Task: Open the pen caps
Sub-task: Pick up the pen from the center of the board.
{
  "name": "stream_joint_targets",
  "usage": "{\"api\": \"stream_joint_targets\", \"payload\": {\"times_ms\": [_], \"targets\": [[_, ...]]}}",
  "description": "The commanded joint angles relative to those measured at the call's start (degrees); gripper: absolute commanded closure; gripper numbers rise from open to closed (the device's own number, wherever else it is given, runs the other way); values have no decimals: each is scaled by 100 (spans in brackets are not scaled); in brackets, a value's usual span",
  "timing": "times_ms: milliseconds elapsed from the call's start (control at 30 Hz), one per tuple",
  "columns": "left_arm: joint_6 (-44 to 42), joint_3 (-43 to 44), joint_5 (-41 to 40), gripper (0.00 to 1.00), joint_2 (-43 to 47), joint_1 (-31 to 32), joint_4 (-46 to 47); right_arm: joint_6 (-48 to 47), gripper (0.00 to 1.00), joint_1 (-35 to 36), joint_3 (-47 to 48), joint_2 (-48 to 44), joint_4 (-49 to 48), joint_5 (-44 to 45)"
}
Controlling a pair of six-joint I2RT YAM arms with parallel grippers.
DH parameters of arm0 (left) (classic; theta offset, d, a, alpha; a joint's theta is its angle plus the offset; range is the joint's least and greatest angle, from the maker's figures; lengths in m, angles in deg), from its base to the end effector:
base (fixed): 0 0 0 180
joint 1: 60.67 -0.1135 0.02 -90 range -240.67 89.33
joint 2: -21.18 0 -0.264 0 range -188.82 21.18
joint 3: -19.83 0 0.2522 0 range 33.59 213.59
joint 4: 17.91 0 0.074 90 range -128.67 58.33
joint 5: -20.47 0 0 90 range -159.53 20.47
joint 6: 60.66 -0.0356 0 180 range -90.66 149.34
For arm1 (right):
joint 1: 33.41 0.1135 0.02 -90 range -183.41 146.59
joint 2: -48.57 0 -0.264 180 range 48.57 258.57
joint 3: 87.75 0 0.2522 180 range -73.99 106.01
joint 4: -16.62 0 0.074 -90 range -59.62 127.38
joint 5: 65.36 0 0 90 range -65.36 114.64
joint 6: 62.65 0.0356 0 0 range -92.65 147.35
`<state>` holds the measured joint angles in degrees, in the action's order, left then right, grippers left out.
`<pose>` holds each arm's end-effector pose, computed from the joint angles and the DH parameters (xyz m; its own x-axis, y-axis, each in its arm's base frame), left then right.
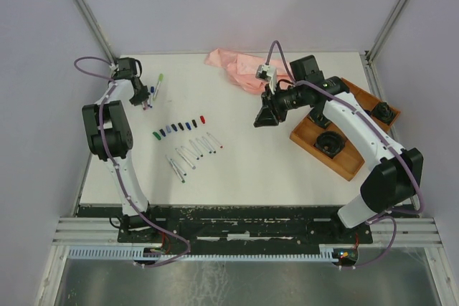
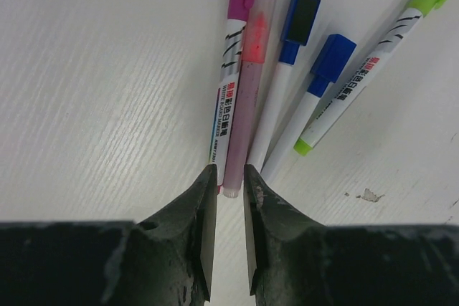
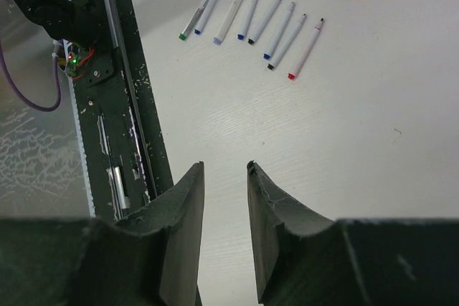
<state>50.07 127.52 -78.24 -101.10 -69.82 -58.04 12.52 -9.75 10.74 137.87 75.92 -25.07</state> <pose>0.4613 0.0798 0.1840 -0.6676 -0.4619 -0.5839 -0.5130 0.8538 -0.0888 0.2895 0.1565 0.3433 -0.4983 -0.3990 -0.7698 -0.8639 0.3040 0.4016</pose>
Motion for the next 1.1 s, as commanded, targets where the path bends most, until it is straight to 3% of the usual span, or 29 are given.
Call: {"api": "stream_joint_targets", "payload": {"times_ms": [0, 667, 1067], "targets": [[-347, 289, -107, 72, -65, -95, -32, -21, 63, -46, 9, -37, -74, -220], [-438, 603, 55, 73, -430, -141, -305, 60, 63, -154, -16, -40, -122, -331], [-419, 597, 119, 86, -417, -145, -419, 94, 63, -187, -11, -57, -142, -412]]}}
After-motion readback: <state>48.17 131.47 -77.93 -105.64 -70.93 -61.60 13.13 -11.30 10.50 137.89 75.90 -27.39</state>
